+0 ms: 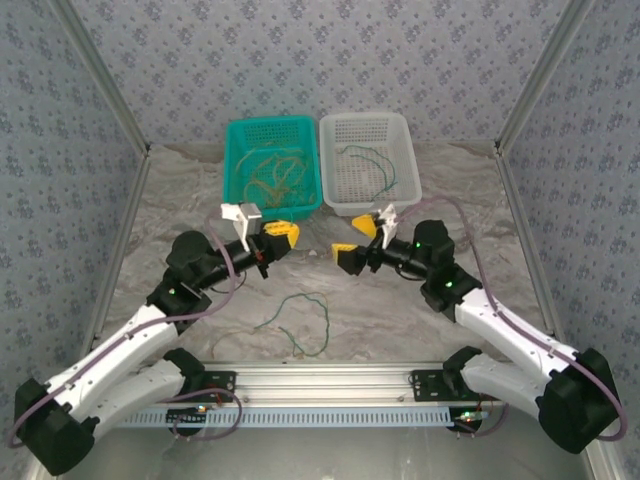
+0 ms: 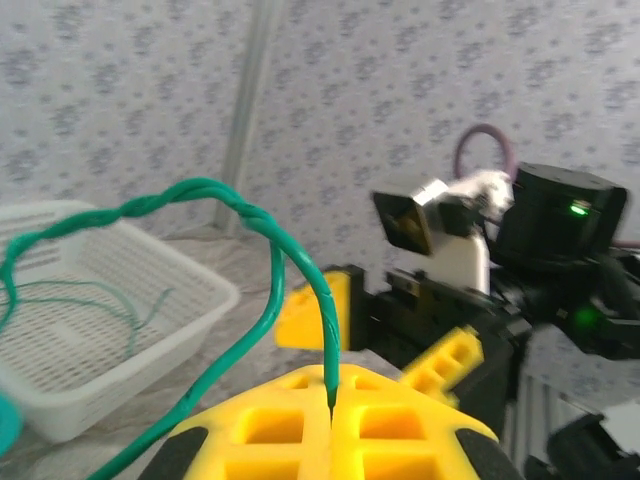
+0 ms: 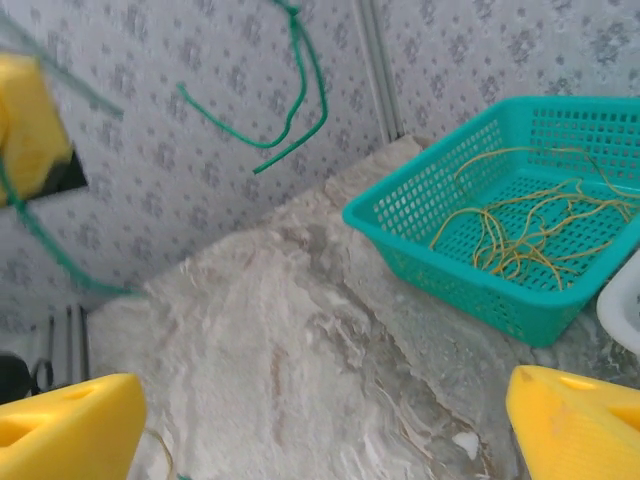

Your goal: Untangle the cables

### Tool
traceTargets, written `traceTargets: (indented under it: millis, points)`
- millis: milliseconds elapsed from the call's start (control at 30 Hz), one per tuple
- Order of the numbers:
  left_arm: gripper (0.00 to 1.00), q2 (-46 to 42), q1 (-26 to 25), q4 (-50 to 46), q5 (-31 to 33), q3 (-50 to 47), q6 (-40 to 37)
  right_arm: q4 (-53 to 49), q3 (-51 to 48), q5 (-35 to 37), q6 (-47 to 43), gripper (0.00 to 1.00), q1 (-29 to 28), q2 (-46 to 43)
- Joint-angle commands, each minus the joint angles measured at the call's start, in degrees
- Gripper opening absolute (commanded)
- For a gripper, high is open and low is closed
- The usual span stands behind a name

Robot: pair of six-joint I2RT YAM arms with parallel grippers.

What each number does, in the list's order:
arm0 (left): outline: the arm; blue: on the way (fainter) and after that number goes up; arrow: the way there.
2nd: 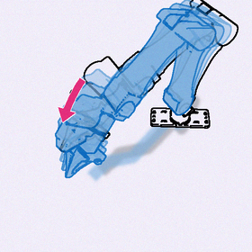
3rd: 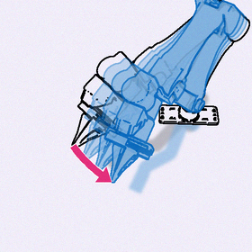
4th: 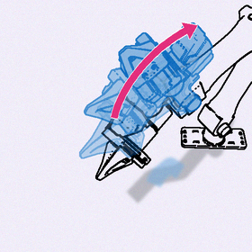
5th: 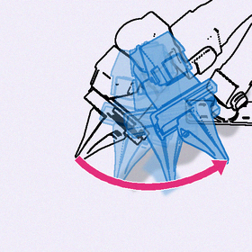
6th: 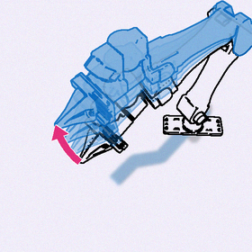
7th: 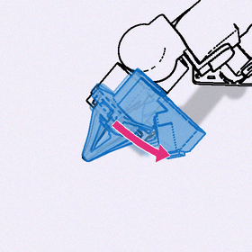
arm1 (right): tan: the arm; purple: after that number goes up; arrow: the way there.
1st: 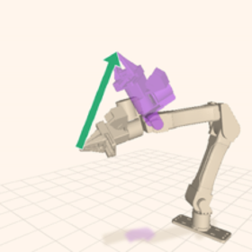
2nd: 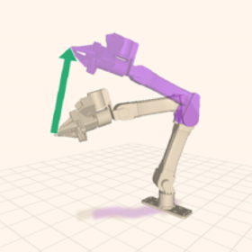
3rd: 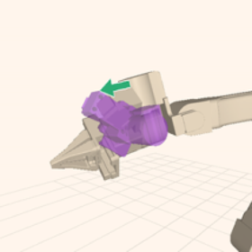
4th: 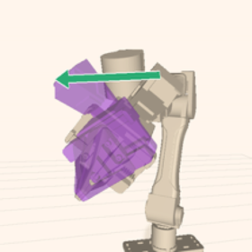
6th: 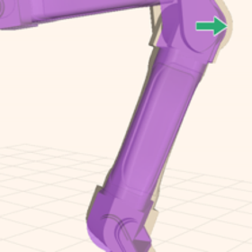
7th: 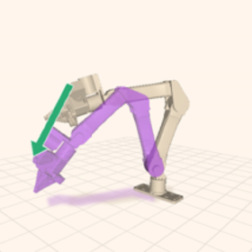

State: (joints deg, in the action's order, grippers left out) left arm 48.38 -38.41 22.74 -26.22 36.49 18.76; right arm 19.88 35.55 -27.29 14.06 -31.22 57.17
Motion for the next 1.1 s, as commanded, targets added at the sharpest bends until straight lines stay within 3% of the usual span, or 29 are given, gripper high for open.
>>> traceTargets:
  millis: [0, 133, 233, 367, 500, 700, 767, 833, 967, 1067]
  points:
    - [0.00, -0.1, -2.2, 3.9, -3.8, -1.1, -4.9, -1.8, 4.4, -2.8, 14.9, 0.99, 6.9, 1.5]
    - [0.00, -1.3, -6.6, 1.7, 4.4, -2.9, -12.9, -12.8, 13.9, -8.4, 32.0, 0.96, 13.9, 9.8]
    - [0.00, -0.2, -7.1, 1.8, 4.5, -3.2, -15.4, -8.5, 16.1, -14.1, 39.1, 0.96, 12.0, 14.2]
    - [0.00, 1.6, -7.7, 3.9, 5.7, -4.3, -16.6, -10.6, 18.4, -11.0, 44.1, 0.98, 9.4, 16.7]
    - [0.00, 4.2, -8.3, 4.0, 5.8, -3.8, -17.2, -3.3, 19.0, -13.0, 50.4, 0.98, 6.4, 20.3]
    - [0.00, 5.8, -8.7, 3.5, 6.2, -3.3, -18.5, -4.1, 21.8, -12.3, 51.7, 0.96, 2.5, 23.3]
    - [0.00, 6.1, -8.8, 3.6, 6.5, -3.4, -18.7, -2.3, 22.2, -13.0, 52.6, 0.87, 2.0, 24.1]
    - [0.00, 6.4, -8.8, 4.0, 7.5, -3.8, -18.6, -0.1, 22.5, -14.1, 54.3, 0.71, 1.5, 24.6]
    - [0.00, 6.7, -8.9, 4.8, 8.4, -5.0, -18.1, -3.8, 24.3, -13.4, 50.9, 0.29, 1.1, 23.9]
    - [0.00, 6.8, -8.9, 4.7, 9.3, -5.9, -17.9, -6.7, 24.7, -11.3, 47.9, 0.05, 1.6, 22.6]
